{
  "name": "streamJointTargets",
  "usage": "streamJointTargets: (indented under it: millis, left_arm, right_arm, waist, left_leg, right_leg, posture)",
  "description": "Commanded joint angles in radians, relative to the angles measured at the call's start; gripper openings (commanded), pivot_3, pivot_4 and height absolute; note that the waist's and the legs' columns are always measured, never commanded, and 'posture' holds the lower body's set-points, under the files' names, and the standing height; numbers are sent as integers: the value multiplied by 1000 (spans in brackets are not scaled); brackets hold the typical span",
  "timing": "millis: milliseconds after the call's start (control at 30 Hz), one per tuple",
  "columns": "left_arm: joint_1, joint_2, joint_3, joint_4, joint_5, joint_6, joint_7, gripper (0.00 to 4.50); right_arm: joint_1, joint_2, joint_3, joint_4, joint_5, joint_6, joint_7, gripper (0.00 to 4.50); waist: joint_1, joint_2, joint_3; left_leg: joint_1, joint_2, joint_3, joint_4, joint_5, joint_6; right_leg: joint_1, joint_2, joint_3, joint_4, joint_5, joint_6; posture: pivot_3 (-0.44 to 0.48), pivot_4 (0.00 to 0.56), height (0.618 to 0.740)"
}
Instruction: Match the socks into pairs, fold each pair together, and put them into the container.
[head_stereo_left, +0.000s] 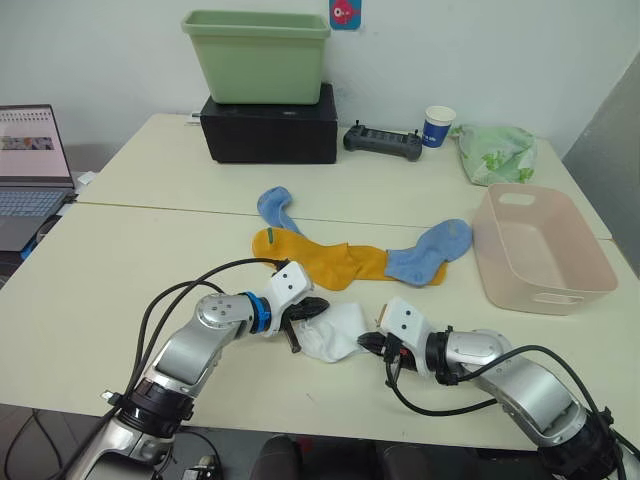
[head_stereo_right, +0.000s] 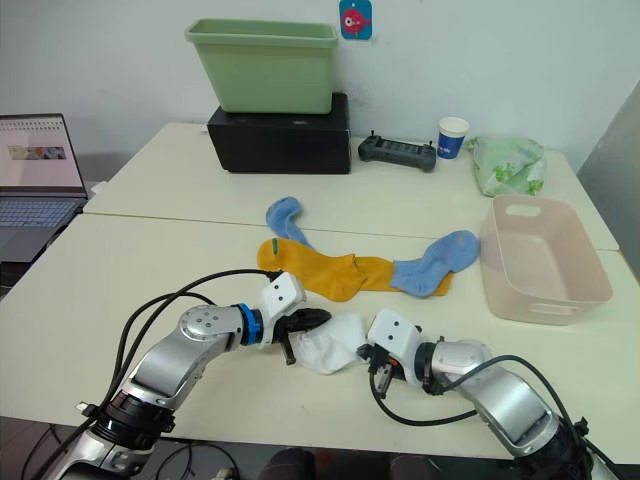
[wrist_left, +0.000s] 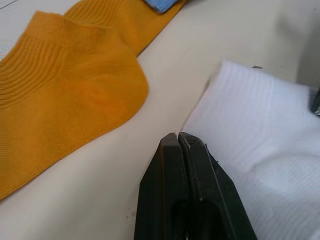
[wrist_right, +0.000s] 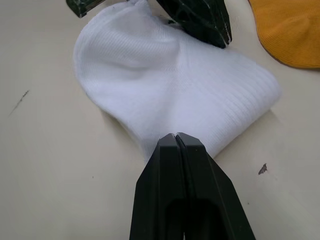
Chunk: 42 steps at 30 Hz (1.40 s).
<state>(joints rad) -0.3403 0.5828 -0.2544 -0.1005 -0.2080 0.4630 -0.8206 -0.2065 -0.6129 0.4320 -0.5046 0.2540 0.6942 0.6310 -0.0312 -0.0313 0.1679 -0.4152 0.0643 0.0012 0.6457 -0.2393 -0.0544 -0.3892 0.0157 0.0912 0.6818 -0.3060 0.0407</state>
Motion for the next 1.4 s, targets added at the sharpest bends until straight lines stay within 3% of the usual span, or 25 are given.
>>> streamJointTargets:
  millis: [33, 167, 300, 633, 767, 900, 1100, 1267, 1400]
  left_arm:
    - [12, 11, 94, -103, -92, 6, -44, 0]
    - [30, 60, 138, -253, -200, 82, -112, 0]
    - [55, 100, 90, -245, -157, 69, -141, 0]
    - [71, 85, 6, -122, -73, 62, -140, 0]
    - [98, 110, 7, -124, -61, 55, -154, 0]
    - [133, 133, 21, -144, -65, 55, -164, 0]
    - [145, 134, 19, -156, -60, 55, -153, 0]
    - [151, 138, 24, -160, -55, 56, -147, 0]
    - [165, 139, 29, -172, -51, 56, -141, 0]
  right_arm:
    - [10, 19, -91, -76, 28, -2, -17, 44]
    - [28, 29, -168, -127, 66, 59, -33, 44]
    - [30, 57, -197, -147, 89, 132, -61, 44]
    - [-54, 164, -297, -113, 210, 359, -130, 44]
    - [-98, 213, -357, -86, 274, 519, -168, 858]
    - [-152, 235, -414, -32, 350, 704, -155, 2185]
    - [-201, 227, -335, 22, 379, 749, -128, 4313]
    - [-228, 259, -258, 79, 370, 745, -136, 4461]
    - [-252, 396, -271, 181, 365, 776, -186, 4461]
  waist:
    - [-1, 0, 0]
    - [0, 0, 0]
    - [0, 0, 0]
    - [0, 0, 0]
    - [-1, 0, 0]
    - [-2, 0, 0]
    - [-2, 1, 0]
    - [-3, 1, 0]
    - [-12, 1, -2]
  left_leg:
    - [0, 0, 0, 0, 0, 0]
    - [-1, 0, 0, 0, 0, 0]
    - [0, 0, 0, 0, 0, 0]
    - [0, 0, 0, 0, 0, 0]
    - [0, 0, 0, 0, 0, 0]
    - [0, 0, 0, 0, 0, 0]
    - [0, 0, 0, 0, 0, 0]
    - [0, 0, 0, 0, 0, 0]
    - [1, 1, 0, -1, 0, 0]
  right_leg:
    - [0, 0, 0, 0, 0, 0]
    - [0, 0, -1, 0, 0, 0]
    - [1, -1, -1, 0, 0, 0]
    - [0, 0, -1, 1, 0, -1]
    - [0, 0, -1, 1, 1, -1]
    - [0, 0, 0, 1, 1, -2]
    - [0, 0, 0, 1, 1, -1]
    - [0, 0, 0, 1, 1, -1]
    - [0, 1, 0, 1, 1, -1]
  posture:
    - [0, 150, 719]
    - [0, 150, 719]
    - [0, 150, 719]
    - [0, 150, 719]
    - [0, 150, 719]
    - [0, 150, 719]
    - [0, 150, 719]
    - [0, 150, 719]
    - [0, 150, 719]
